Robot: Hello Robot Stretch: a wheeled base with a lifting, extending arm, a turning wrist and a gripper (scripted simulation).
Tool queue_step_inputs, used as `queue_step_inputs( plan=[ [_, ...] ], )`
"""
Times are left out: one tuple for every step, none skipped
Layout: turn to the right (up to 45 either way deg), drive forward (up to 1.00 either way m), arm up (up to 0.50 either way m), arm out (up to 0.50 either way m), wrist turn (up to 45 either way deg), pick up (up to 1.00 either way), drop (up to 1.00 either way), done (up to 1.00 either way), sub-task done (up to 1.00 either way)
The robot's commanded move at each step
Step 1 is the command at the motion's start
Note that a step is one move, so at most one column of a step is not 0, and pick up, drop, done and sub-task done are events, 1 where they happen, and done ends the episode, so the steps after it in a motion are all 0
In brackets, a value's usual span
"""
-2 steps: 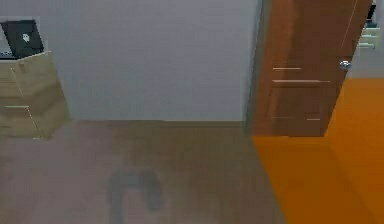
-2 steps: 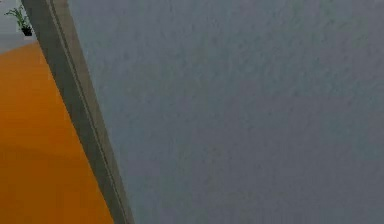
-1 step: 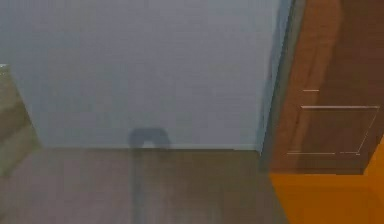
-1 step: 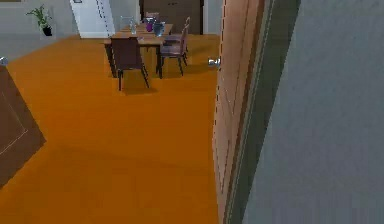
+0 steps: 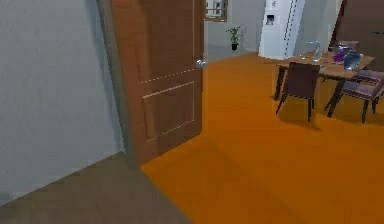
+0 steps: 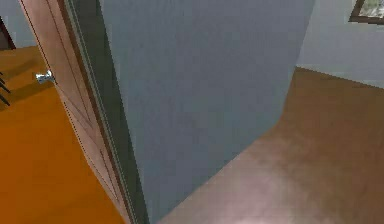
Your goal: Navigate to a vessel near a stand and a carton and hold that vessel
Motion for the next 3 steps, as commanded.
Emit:
queue_step_inputs(
  plan=[
    [0.0,0.50,0.00,0.00,0.0,0.00,0.00,0.00,0.00],
    [45.0,0.00,0.00,0.00,0.0,0.00,0.00,0.00,0.00],
    [0.0,1.00,0.00,0.00,0.0,0.00,0.00,0.00,0.00]
  ],
)
